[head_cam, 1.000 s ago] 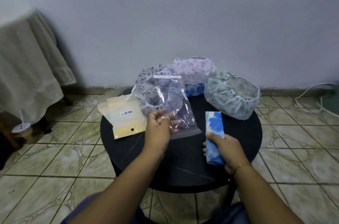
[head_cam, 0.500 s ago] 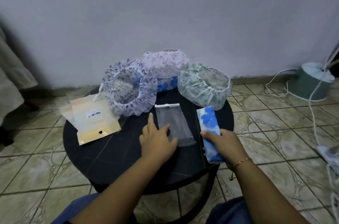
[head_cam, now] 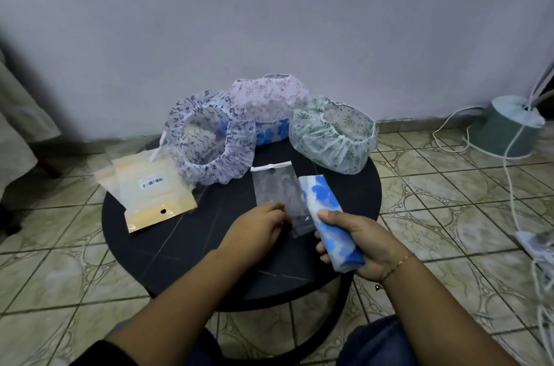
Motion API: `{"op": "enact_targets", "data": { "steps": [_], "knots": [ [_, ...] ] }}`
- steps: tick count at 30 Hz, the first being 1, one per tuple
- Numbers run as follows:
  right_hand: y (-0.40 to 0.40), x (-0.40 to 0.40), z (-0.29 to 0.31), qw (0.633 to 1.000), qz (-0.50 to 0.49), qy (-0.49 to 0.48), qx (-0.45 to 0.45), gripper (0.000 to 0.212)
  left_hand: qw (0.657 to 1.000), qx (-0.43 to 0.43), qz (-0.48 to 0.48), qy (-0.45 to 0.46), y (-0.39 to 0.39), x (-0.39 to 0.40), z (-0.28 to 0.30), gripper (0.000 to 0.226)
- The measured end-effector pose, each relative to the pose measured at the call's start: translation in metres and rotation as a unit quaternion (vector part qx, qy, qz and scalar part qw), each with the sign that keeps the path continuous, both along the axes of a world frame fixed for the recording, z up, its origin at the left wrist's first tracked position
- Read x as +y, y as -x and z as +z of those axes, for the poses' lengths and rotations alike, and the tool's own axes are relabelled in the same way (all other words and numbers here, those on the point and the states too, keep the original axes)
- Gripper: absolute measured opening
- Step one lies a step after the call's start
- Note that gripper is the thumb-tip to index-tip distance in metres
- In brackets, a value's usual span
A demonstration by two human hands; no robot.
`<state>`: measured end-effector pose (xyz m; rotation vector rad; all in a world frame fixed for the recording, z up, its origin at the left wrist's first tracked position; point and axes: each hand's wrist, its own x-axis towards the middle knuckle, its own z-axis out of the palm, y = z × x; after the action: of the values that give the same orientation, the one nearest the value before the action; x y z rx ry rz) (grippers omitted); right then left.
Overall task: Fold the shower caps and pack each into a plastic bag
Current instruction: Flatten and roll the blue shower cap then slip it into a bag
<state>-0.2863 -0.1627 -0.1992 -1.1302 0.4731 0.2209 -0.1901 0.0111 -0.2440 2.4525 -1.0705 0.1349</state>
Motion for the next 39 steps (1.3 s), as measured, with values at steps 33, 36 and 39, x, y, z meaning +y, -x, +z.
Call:
{"op": "enact_targets", "data": {
  "steps": [33,36,39],
  "knots": [
    [-0.012,0.014,0.010,0.967,0.170,0.140,0.130,0.022,0.994,-0.051,-0.043,0.089,0.002,0.001,-0.013,0.053],
    [-0.013,0.019,0.008,0.970,0.164,0.130,0.122,0.025,0.995,-0.049,-0.031,0.083,0.000,0.001,-0.015,0.055],
    [-0.011,0.019,0.007,0.971,0.155,0.143,0.108,0.036,0.996,-0.058,-0.027,0.069,-0.002,0.001,-0.016,0.056]
  ]
}}
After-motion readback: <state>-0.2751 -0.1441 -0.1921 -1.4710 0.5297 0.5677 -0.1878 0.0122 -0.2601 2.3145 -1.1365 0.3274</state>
